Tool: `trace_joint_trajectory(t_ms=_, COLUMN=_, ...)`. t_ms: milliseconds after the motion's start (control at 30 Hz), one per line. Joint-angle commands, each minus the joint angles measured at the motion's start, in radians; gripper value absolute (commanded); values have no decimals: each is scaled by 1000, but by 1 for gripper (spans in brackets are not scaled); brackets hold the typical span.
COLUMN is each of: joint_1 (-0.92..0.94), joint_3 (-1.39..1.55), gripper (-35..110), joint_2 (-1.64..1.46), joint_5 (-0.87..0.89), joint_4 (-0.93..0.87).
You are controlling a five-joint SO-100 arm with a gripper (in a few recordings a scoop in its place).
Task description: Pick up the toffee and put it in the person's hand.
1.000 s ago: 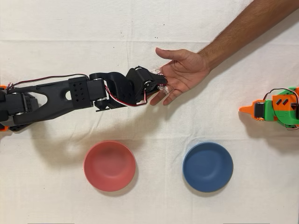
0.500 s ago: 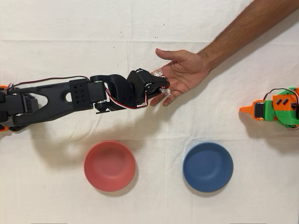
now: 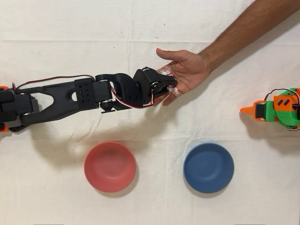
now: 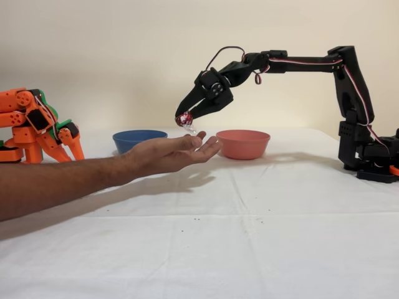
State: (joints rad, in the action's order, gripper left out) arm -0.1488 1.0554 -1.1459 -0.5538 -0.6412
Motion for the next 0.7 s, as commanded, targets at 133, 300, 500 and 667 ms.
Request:
trace_joint_trajectory(t_ms=133, joint_1=-21, joint_3=-114, gripper=2, joint_2=-21, joint_5=-23, joint_4=-18)
trace_joint_trajectory(t_ms=300, joint_1=-21, joint_3=-114, gripper=8, joint_2=-21, joint_5=-5, joint_4=-17)
trace_joint_trajectory(t_ms=500, joint_1=-20, joint_3=-109, gripper=11, joint_2=-35, joint_5=2, joint_4=-31)
trace_joint_trajectory(t_ms=667, joint_1=-14, joint_3=-43, gripper=12, joint_2=-91, joint_5=0, joint_4=-35)
